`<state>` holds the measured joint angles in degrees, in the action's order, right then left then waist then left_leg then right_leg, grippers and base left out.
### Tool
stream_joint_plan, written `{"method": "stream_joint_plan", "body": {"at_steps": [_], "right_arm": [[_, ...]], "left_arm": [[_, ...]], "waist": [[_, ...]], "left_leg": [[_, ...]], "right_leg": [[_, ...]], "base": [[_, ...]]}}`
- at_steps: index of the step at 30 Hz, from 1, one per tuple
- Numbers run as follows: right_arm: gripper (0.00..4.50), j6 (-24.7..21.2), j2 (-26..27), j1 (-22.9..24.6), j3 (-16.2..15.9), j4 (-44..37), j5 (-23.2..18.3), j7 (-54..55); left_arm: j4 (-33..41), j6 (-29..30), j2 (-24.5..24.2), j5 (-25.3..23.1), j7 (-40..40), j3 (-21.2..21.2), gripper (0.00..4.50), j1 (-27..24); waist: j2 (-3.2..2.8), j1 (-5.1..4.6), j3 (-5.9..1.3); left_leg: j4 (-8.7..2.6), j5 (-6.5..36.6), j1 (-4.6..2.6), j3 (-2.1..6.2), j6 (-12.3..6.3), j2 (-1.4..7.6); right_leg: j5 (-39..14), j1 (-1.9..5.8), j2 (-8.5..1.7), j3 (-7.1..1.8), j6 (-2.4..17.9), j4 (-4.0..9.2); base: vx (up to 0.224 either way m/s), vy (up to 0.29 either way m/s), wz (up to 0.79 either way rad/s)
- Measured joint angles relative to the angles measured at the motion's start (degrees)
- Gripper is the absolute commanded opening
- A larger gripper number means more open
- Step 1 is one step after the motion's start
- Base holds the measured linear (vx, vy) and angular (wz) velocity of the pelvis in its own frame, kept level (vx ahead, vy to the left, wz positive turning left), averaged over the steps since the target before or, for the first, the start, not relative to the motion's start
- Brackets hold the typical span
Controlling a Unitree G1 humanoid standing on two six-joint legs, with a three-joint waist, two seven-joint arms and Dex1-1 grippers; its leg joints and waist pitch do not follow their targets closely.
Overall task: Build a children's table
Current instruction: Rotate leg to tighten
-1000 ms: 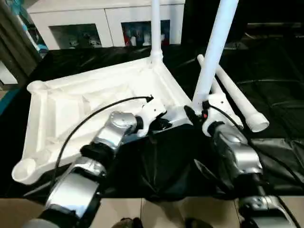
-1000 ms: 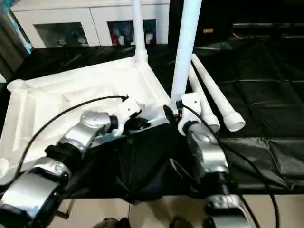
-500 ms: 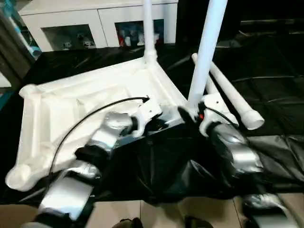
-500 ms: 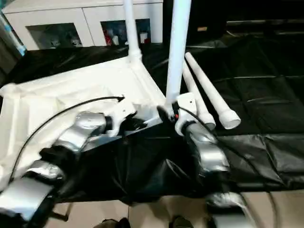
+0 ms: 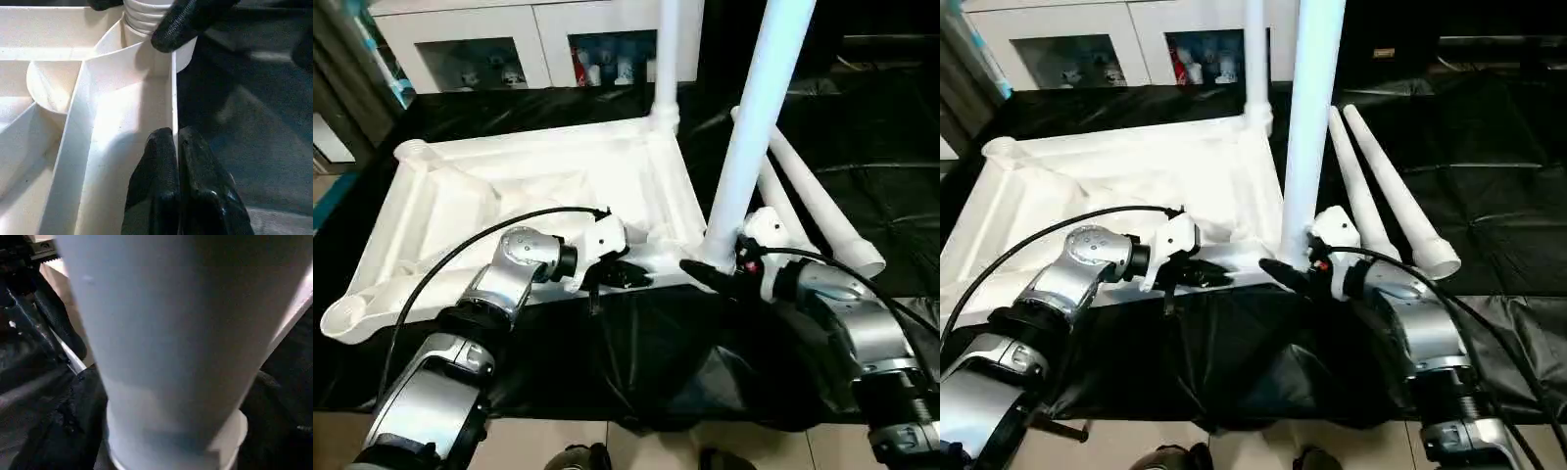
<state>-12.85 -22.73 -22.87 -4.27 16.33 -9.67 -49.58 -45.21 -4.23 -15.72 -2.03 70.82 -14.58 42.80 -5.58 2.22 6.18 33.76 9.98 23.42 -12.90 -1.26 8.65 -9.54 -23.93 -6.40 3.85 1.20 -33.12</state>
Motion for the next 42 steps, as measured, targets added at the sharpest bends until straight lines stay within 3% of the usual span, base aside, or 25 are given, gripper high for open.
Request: {"method": "stream_joint_plan", "body": {"at_steps": [5,10,14,17,22,23,26,27,28,30,33,34,36,42], "right_arm": [[2.95,-0.69,0.46,0.88,0.25,-0.66,-1.00,-0.46],[2.82,-0.84,4.97,0.72,2.30,0.39,0.35,8.60],[2.79,-0.33,13.33,-4.16,7.41,7.33,2.97,28.50],[2.79,0.47,16.64,-8.87,10.78,13.38,3.38,39.62],[2.79,2.55,17.67,-10.47,11.04,16.28,4.25,41.75],[3.35,3.41,17.98,-10.56,11.32,16.79,4.63,41.75],[3.55,4.66,19.34,-10.58,12.23,17.01,4.21,41.34],[3.55,5.13,19.90,-10.59,12.23,17.11,4.17,41.13],[3.85,5.65,20.00,-10.59,12.19,17.45,4.16,40.77],[3.85,6.71,20.01,-10.27,11.07,17.28,4.33,40.67],[3.85,6.53,19.53,-7.40,9.73,13.18,4.81,39.69],[3.93,6.35,19.26,-6.67,9.16,12.15,5.06,39.22],[3.93,5.12,19.11,-4.28,7.61,8.25,5.60,37.81],[3.96,1.50,19.31,0.74,3.03,-1.37,5.87,35.28]], "left_arm": [[0.00,0.06,0.24,-0.08,-0.21,-0.11,0.00,-0.25],[-0.96,1.29,2.35,-1.04,-5.98,0.06,0.00,0.60],[-6.21,5.09,7.65,-2.42,-18.16,0.96,0.00,4.60],[-9.44,7.92,12.21,-2.85,-25.99,1.03,0.00,7.39],[-9.63,8.03,13.27,-2.98,-27.27,1.19,0.00,7.47],[-9.63,7.79,13.27,-3.25,-27.27,1.31,0.00,7.45],[-9.79,7.10,13.04,-3.42,-27.98,1.42,0.00,7.37],[-10.06,6.74,12.82,-3.50,-28.82,1.76,0.00,7.37],[-10.15,6.54,12.72,-3.69,-29.40,1.95,0.00,7.37],[-10.17,5.97,12.40,-3.86,-29.87,2.30,0.00,7.30],[-10.20,5.41,12.35,-3.89,-30.50,2.48,0.00,7.35],[-10.22,5.39,12.31,-3.91,-31.09,2.60,0.28,7.37],[-11.93,5.08,12.65,-3.78,-33.39,3.85,0.28,8.50],[-12.24,2.12,13.45,0.00,-42.17,9.56,0.94,10.80]], "waist": [[0.01,-0.10,-0.01],[0.03,-0.17,-0.02],[0.16,-0.52,-0.07],[0.20,-0.56,-0.10],[0.21,-0.63,-0.11],[0.21,-0.63,-0.11],[0.19,-0.92,-0.10],[0.18,-1.36,-0.10],[0.18,-1.63,-0.09],[0.14,-2.13,-0.07],[0.04,-1.99,-0.03],[0.01,-1.99,-0.01],[-0.05,-2.09,0.03],[-0.01,-2.03,0.07]], "left_leg": [[0.08,0.17,-0.16,-0.04,0.30,-0.01],[0.10,0.11,-0.30,-0.04,0.36,-0.01],[0.13,0.00,-0.40,-0.02,0.54,-0.03],[0.17,0.00,-0.44,-0.03,0.55,-0.13],[0.17,0.00,-0.53,0.00,0.54,-0.17],[0.17,0.00,-0.53,0.02,0.54,-0.17],[0.15,0.00,-0.53,0.04,0.54,-0.16],[0.13,0.00,-0.52,0.05,0.54,-0.16],[0.13,0.00,-0.50,0.06,0.54,-0.16],[0.07,0.01,-0.45,0.08,0.54,-0.16],[-0.11,0.01,-0.40,0.10,0.54,-0.16],[-0.17,0.00,-0.39,0.10,0.54,-0.16],[-0.22,-0.01,-0.26,0.10,0.52,-0.15],[-0.05,-0.17,0.81,0.18,0.19,-0.07]], "right_leg": [[0.03,0.16,0.00,-0.11,0.04,0.00],[0.04,0.28,0.00,-0.11,0.06,-0.04],[0.06,0.41,0.00,-0.15,0.07,0.05],[0.05,0.56,0.00,-0.27,0.06,0.17],[0.06,0.68,-0.01,-0.29,0.06,0.17],[0.06,0.68,-0.01,-0.28,0.06,0.16],[0.08,0.67,-0.01,-0.26,0.04,0.15],[0.08,0.66,-0.01,-0.22,0.04,0.15],[0.08,0.66,-0.01,-0.22,0.04,0.15],[0.08,0.59,-0.01,-0.20,0.04,0.15],[0.07,0.51,-0.01,-0.13,0.01,0.15],[0.06,0.48,-0.01,-0.12,0.00,0.14],[0.05,0.31,0.00,-0.09,-0.02,0.13],[0.09,-0.60,0.00,0.07,-0.08,0.06]], "base": [[0.000,0.000,0.00],[0.000,0.000,0.00],[0.000,0.000,0.00],[0.000,0.000,0.00],[0.000,0.000,0.00],[0.000,0.000,0.00],[0.000,0.000,0.00],[0.000,0.000,0.00],[0.000,0.000,0.00],[0.000,0.000,0.00],[0.000,0.000,0.00],[0.000,0.000,0.00],[0.000,0.000,0.00],[0.000,0.000,0.00]]}}
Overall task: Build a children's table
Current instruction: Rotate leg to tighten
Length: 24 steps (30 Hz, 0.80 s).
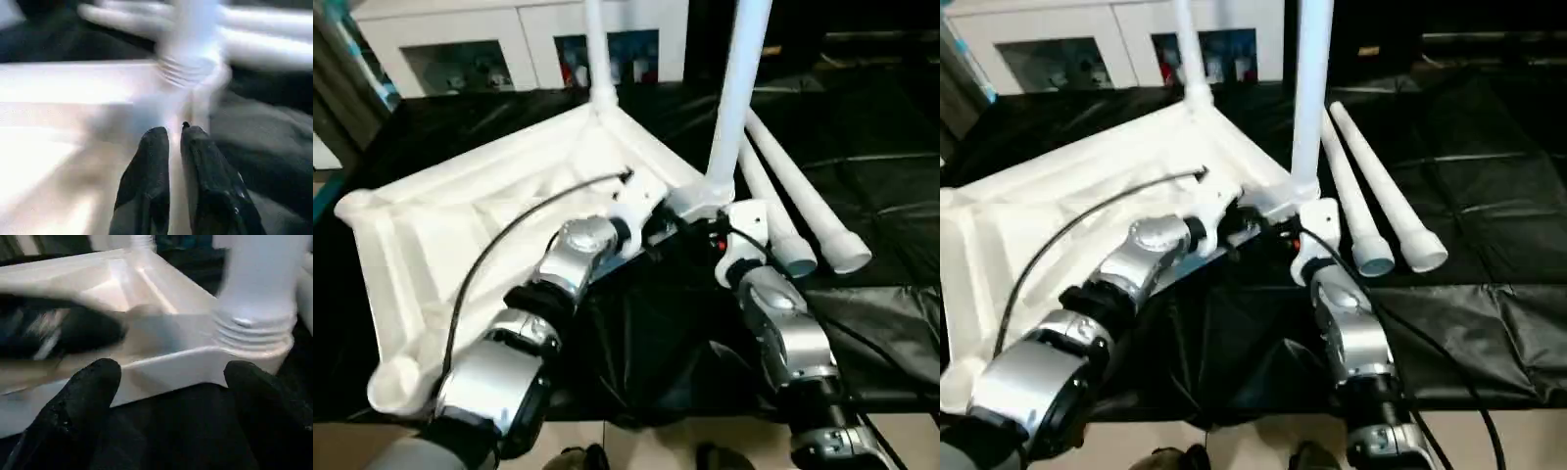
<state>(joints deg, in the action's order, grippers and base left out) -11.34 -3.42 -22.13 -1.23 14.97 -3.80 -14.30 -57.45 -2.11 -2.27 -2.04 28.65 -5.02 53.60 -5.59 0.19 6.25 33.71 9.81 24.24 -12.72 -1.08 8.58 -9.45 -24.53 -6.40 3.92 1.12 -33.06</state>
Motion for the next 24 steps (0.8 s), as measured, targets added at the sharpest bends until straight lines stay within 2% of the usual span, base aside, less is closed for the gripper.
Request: {"method": "stream_joint_plan", "body": {"at_steps": [3,5,7,10,14,18,19,21,24], "right_arm": [[3.96,-1.67,0.13,1.17,-1.59,-1.60,-0.01,-0.76],[3.96,-2.34,0.49,1.75,-2.09,-1.78,0.03,-1.10],[3.96,-2.93,0.68,1.78,-2.91,-1.77,0.08,-1.20],[3.96,-4.41,0.96,1.76,-3.69,-1.78,0.19,-1.12],[3.96,-6.15,0.64,1.82,-3.68,-2.11,0.21,-0.96],[3.96,-7.14,0.47,2.27,-3.74,-3.99,0.47,-0.61],[3.96,-7.57,0.42,2.45,-3.75,-4.45,0.45,-0.57],[3.96,-8.37,0.32,3.48,-3.64,-5.90,0.44,-0.49],[3.96,-8.81,0.28,4.07,-3.81,-5.96,0.44,-0.51]], "left_arm": [[0.99,-0.29,-2.75,0.00,-2.90,1.42,1.08,0.65],[1.78,0.00,-4.13,-0.13,-3.66,1.93,1.38,0.47],[3.73,1.25,-6.21,-0.89,-4.95,2.09,1.43,-0.68],[8.10,4.36,-11.22,-2.32,-7.32,2.76,1.72,-3.96],[13.37,7.95,-18.41,-4.57,-9.82,4.79,2.02,-8.35],[18.55,10.31,-24.20,-6.93,-12.47,6.84,2.20,-12.90],[20.09,10.99,-25.42,-7.90,-13.31,7.25,2.40,-14.02],[22.44,12.17,-27.76,-9.47,-14.94,8.47,2.49,-16.07],[27.09,14.92,-31.78,-11.44,-17.72,10.37,2.73,-21.14]], "waist": [[0.00,0.06,0.00],[0.05,0.14,0.04],[0.16,0.10,0.10],[0.46,-0.08,0.20],[0.66,0.24,0.21],[0.53,0.58,0.22],[0.53,0.73,0.22],[0.53,1.02,0.21],[0.53,0.85,0.20]], "left_leg": [[0.00,0.01,0.09,0.00,-0.02,0.02],[0.00,0.00,0.11,0.00,-0.02,0.03],[0.04,0.00,0.16,-0.02,-0.02,0.03],[0.04,0.00,0.20,-0.04,-0.02,0.05],[0.07,0.00,0.25,-0.04,-0.01,0.09],[0.18,0.00,0.28,-0.05,0.01,0.09],[0.19,-0.01,0.27,-0.06,0.02,0.09],[0.20,0.00,0.20,-0.05,0.05,0.09],[0.20,0.08,0.16,-0.08,0.24,0.09]], "right_leg": [[0.00,-0.17,0.01,0.02,-0.01,-0.04],[0.00,-0.19,0.01,0.02,-0.01,-0.04],[0.00,-0.24,0.01,-0.01,-0.01,-0.04],[0.00,-0.35,0.04,-0.05,-0.01,-0.08],[0.00,-0.36,0.06,-0.01,0.00,-0.10],[0.01,-0.34,0.06,-0.05,0.00,-0.13],[0.01,-0.32,0.06,-0.05,0.00,-0.15],[0.02,-0.24,0.06,-0.07,-0.01,-0.16],[0.07,-0.26,0.07,-0.12,-0.01,-0.19]], "base": [[0.000,0.000,0.00],[0.000,0.000,0.00],[0.000,0.000,0.00],[0.000,0.000,0.00],[0.000,0.000,0.00],[0.000,0.000,0.00],[0.000,0.000,0.00],[0.000,0.000,0.00],[0.000,0.000,0.00]]}}
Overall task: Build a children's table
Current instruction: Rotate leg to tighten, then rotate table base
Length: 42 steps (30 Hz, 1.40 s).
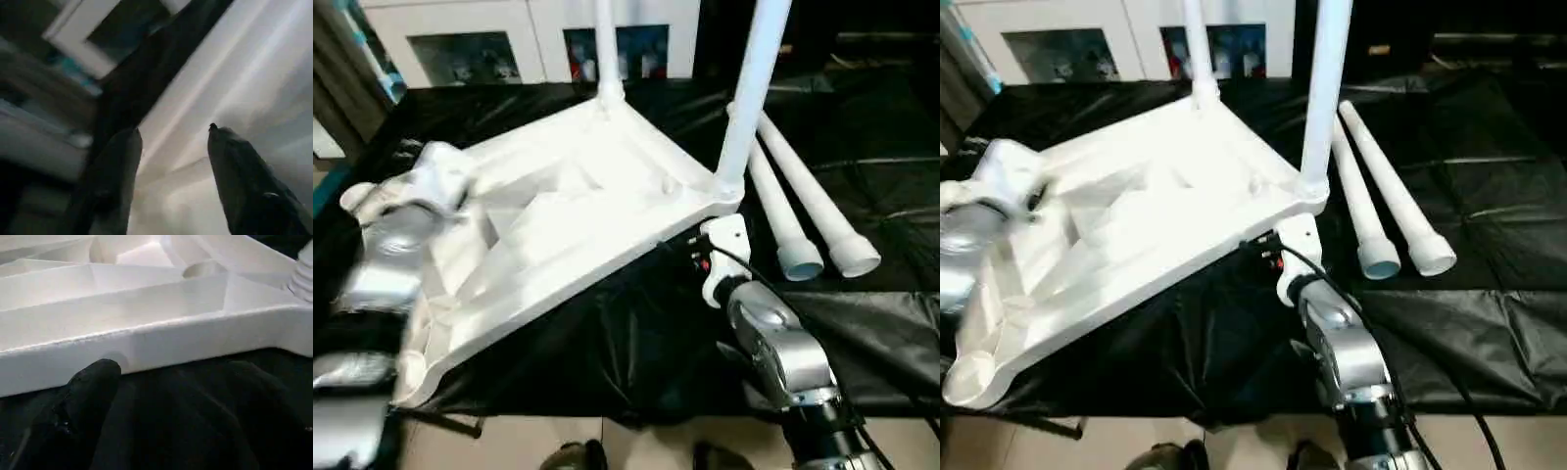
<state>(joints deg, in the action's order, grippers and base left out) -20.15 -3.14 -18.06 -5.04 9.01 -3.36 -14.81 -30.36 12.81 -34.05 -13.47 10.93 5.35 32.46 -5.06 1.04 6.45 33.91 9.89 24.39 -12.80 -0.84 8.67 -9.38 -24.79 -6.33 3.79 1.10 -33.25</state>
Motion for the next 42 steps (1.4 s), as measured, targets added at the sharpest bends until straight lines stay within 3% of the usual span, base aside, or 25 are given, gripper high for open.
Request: {"method": "stream_joint_plan", "body": {"at_steps": [3,6,9,14,22,25,28,34,37,38,42], "right_arm": [[3.96,-0.87,-0.38,0.24,0.02,0.19,0.00,-0.14],[3.96,-1.48,-0.38,-0.28,-0.01,0.47,-0.01,-0.49],[3.96,-1.78,-0.25,-1.29,-0.54,1.79,-0.02,-0.75],[3.96,-1.68,0.08,-5.27,-0.39,6.46,-0.15,-1.35],[3.25,-1.69,0.07,-10.49,-0.45,13.87,-0.65,-4.37],[3.08,-1.68,0.09,-12.43,-0.08,16.51,-0.82,-4.56],[2.77,-1.55,-0.08,-14.24,0.71,18.53,-0.85,-4.54],[2.33,0.92,-0.71,-17.49,2.61,24.55,-0.83,-5.16],[2.18,2.01,-0.20,-18.47,2.12,25.87,-0.83,-6.48],[1.93,2.22,-0.21,-18.58,1.98,26.17,-0.82,-6.93],[1.66,2.82,-0.67,-18.68,2.16,26.40,-0.72,-7.19]], "left_arm": [[2.42,2.80,-3.45,-0.42,-0.12,1.67,2.83,-5.20],[3.17,3.81,-3.68,0.99,3.42,1.68,2.83,-7.84],[4.67,3.47,-3.10,2.00,7.28,0.18,2.83,-8.66],[7.40,3.45,-3.12,3.69,13.17,-2.40,2.83,-8.20],[7.10,8.16,-6.77,2.92,27.17,-10.26,2.04,-6.44],[7.01,6.75,-9.39,2.57,33.76,-12.53,1.83,-5.98],[8.56,5.47,-10.89,4.86,41.97,-14.02,1.54,-6.21],[18.00,5.41,-14.36,15.15,61.54,-16.87,1.14,-9.43],[19.52,6.31,-13.59,17.43,65.66,-18.24,1.08,-9.19],[19.28,6.54,-12.91,17.67,67.28,-19.01,0.76,-8.14],[16.70,6.17,-8.73,17.79,70.43,-21.24,0.50,-3.79]], "waist": [[0.11,-0.53,0.00],[0.28,-0.02,-0.02],[0.60,0.56,0.03],[1.68,0.77,0.18],[1.68,0.30,0.23],[1.58,0.01,0.31],[1.57,-0.40,0.37],[2.11,-1.05,0.60],[2.09,-1.04,0.61],[2.12,-0.85,0.63],[2.09,-0.19,0.65]], "left_leg": [[-0.01,0.04,-0.03,0.02,0.16,0.00],[0.00,-0.01,-0.08,0.03,0.23,0.00],[0.00,-0.08,-0.10,0.03,0.35,0.00],[-0.04,-0.12,-0.18,-0.02,0.43,0.00],[-0.06,-0.18,-0.30,-0.05,0.53,0.04],[-0.06,-0.20,-0.42,-0.02,0.58,0.03],[-0.10,-0.30,-0.43,0.00,0.75,0.04],[-0.30,-0.33,-0.42,-0.09,0.82,0.05],[-0.30,-0.36,-0.44,-0.10,0.86,0.21],[-0.30,-0.40,-0.45,-0.09,0.92,0.25],[-0.26,-0.56,-0.49,-0.09,1.16,0.27]], "right_leg": [[0.01,-0.04,0.00,-0.02,-0.01,-0.08],[0.00,-0.01,0.00,-0.06,-0.01,-0.16],[0.01,-0.02,0.01,-0.09,-0.01,-0.20],[0.03,-0.05,0.02,-0.15,-0.01,-0.30],[0.03,-0.11,0.05,-0.19,-0.01,-0.54],[0.02,-0.13,0.07,-0.24,-0.03,-0.71],[0.01,-0.14,0.09,-0.26,-0.03,-0.71],[-0.01,-0.28,0.10,-0.25,0.00,-0.73],[-0.01,-0.29,0.22,-0.23,0.00,-0.80],[-0.01,-0.29,0.24,-0.20,0.00,-0.83],[0.00,-0.19,0.25,-0.21,0.01,-0.86]], "base": [[0.000,0.000,0.00],[0.000,0.000,0.00],[0.000,0.000,0.00],[0.000,0.000,0.00],[0.000,0.000,0.00],[0.000,0.000,0.00],[0.000,0.000,0.00],[0.000,0.000,0.00],[0.000,0.000,0.00],[0.000,0.000,0.00],[0.000,0.000,0.00]]}}
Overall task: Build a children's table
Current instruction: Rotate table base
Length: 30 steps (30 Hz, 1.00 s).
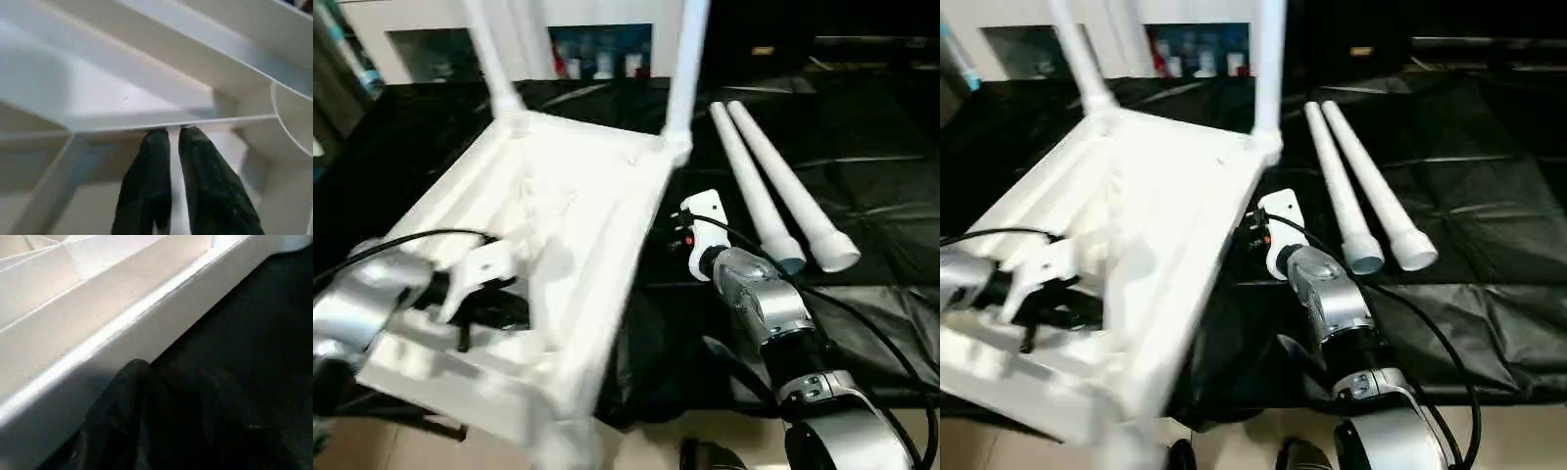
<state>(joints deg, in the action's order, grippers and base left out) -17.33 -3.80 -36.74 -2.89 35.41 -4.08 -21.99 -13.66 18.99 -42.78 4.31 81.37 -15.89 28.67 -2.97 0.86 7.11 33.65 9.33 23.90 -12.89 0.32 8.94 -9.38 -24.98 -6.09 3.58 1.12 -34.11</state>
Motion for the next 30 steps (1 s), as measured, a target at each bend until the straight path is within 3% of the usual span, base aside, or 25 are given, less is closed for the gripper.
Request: {"method": "stream_joint_plan", "body": {"at_steps": [3,8,14,17,25,30], "right_arm": [[1.43,0.50,-1.02,-0.15,0.26,0.33,0.20,-0.05],[0.99,1.22,-1.49,-0.21,0.23,-0.01,0.22,-0.94],[0.48,1.17,-2.57,0.86,-0.03,-3.17,0.23,-2.31],[0.18,-0.94,-4.64,2.50,0.07,-8.97,-0.02,-3.53],[0.02,-4.91,-7.80,4.13,0.59,-20.75,-1.19,-5.40],[0.02,-7.59,-8.41,5.63,2.40,-24.30,-2.13,-4.23]], "left_arm": [[-6.83,-4.62,5.70,-1.69,-2.21,-1.54,0.25,4.67],[-18.79,-11.46,11.52,-6.39,-11.97,-3.02,0.00,12.17],[-29.83,-16.47,15.16,-10.53,-23.73,-2.96,0.00,18.61],[-36.38,-19.82,17.13,-14.44,-31.62,-4.65,0.00,22.05],[-48.69,-23.83,19.67,-22.27,-53.80,-7.55,0.00,25.79],[-53.84,-26.84,21.98,-21.37,-64.32,-3.31,0.00,26.36]], "waist": [[-0.02,0.43,0.02],[-0.05,-0.43,0.04],[-0.16,-0.74,0.12],[-0.33,-0.54,0.29],[-0.46,-0.81,0.36],[-0.46,-0.46,0.35]], "left_leg": [[0.12,-0.06,0.01,-0.07,0.07,-0.01],[0.18,-0.07,0.06,-0.04,0.05,-0.01],[0.10,-0.06,0.16,0.04,0.04,0.03],[0.10,-0.10,0.19,0.06,-0.03,0.04],[0.15,-0.16,0.16,0.11,-0.13,0.05],[0.20,-0.22,0.23,0.18,-0.23,0.06]], "right_leg": [[0.07,0.08,-0.01,-0.09,0.11,0.00],[0.15,0.02,-0.01,-0.07,0.17,-0.04],[0.14,-0.05,0.02,0.05,0.16,0.05],[0.14,-0.02,0.02,0.09,0.16,0.08],[0.20,0.01,0.03,0.12,0.13,0.04],[0.20,0.02,0.03,0.19,0.13,0.05]], "base": [[0.000,0.000,0.00],[0.000,0.000,0.00],[0.000,0.000,0.00],[0.000,0.000,0.00],[0.000,0.000,0.00],[0.000,0.000,0.00]]}}
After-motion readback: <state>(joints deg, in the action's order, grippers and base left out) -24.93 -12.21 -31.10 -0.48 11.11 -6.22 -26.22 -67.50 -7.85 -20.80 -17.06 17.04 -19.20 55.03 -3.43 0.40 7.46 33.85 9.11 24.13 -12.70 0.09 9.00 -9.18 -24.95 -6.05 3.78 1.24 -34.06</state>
